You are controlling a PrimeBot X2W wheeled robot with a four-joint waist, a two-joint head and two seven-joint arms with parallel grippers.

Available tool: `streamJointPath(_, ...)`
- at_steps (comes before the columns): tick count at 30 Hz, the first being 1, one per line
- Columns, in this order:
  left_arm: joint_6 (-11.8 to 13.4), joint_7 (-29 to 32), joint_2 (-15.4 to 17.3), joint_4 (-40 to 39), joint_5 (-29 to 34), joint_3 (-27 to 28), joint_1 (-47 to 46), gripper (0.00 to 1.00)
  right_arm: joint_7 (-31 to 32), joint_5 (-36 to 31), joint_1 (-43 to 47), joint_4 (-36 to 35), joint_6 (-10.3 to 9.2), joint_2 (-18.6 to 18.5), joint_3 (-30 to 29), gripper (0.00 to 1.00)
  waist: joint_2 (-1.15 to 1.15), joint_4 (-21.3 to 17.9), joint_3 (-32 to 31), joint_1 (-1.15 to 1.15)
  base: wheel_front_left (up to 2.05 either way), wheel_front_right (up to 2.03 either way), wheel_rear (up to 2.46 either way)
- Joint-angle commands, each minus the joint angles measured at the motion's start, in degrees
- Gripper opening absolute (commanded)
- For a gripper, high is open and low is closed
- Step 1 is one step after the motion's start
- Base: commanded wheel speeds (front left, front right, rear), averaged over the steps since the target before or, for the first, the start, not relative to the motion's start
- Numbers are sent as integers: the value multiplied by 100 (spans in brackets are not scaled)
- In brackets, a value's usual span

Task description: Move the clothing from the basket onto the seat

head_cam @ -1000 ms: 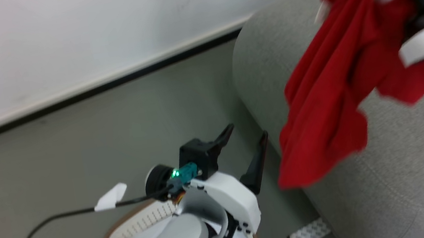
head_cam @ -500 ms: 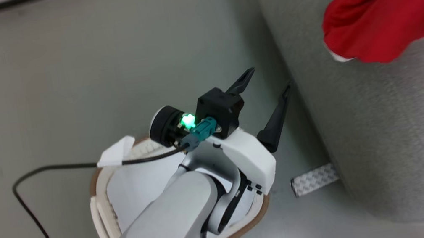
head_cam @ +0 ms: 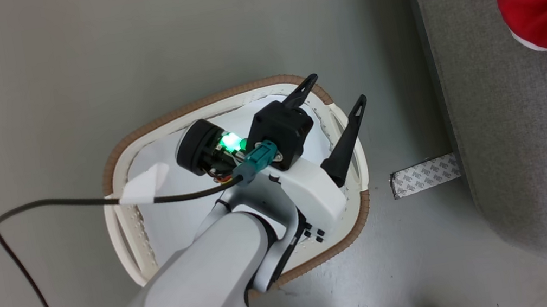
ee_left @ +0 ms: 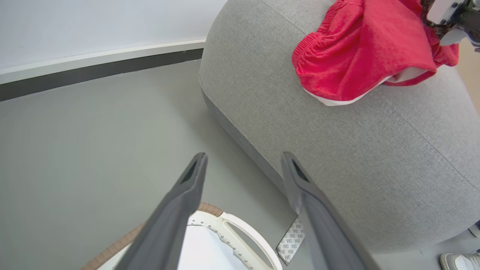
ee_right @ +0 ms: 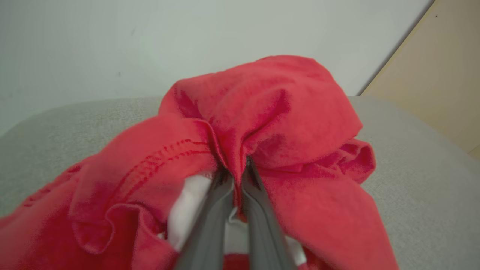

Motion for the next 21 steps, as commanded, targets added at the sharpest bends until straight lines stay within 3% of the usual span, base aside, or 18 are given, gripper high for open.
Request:
streamJointPath(1,29,7,80,-37,41,23,-14,100,-65,-107,55,124,-14,69,-128,0,0,-18,23,-2,0,0,0)
streamJointPath(5,37,22,90,-34,1,21,16,100,-156,-376,100,293,-14,224,-326,1,0,-68,-94,-2,0,0,0)
streamJointPath(7,42,-7,101,-18,-32,26,53,100,-170,-497,142,362,-14,303,-398,35,0,-94,-194,-2,0,0,0)
streamJointPath(8,45,-21,104,-3,-54,28,76,100,-180,-564,158,396,-14,314,-422,78,0,-105,-250,-2,0,0,0)
streamJointPath(9,44,-36,106,14,-64,26,96,100,-188,-643,164,421,-14,315,-440,100,0,-114,-310,-2,0,0,0)
streamJointPath(21,131,-487,50,281,-334,164,501,100,-202,-926,651,158,-14,506,-96,100,0,-138,-1339,-2,0,0,0)
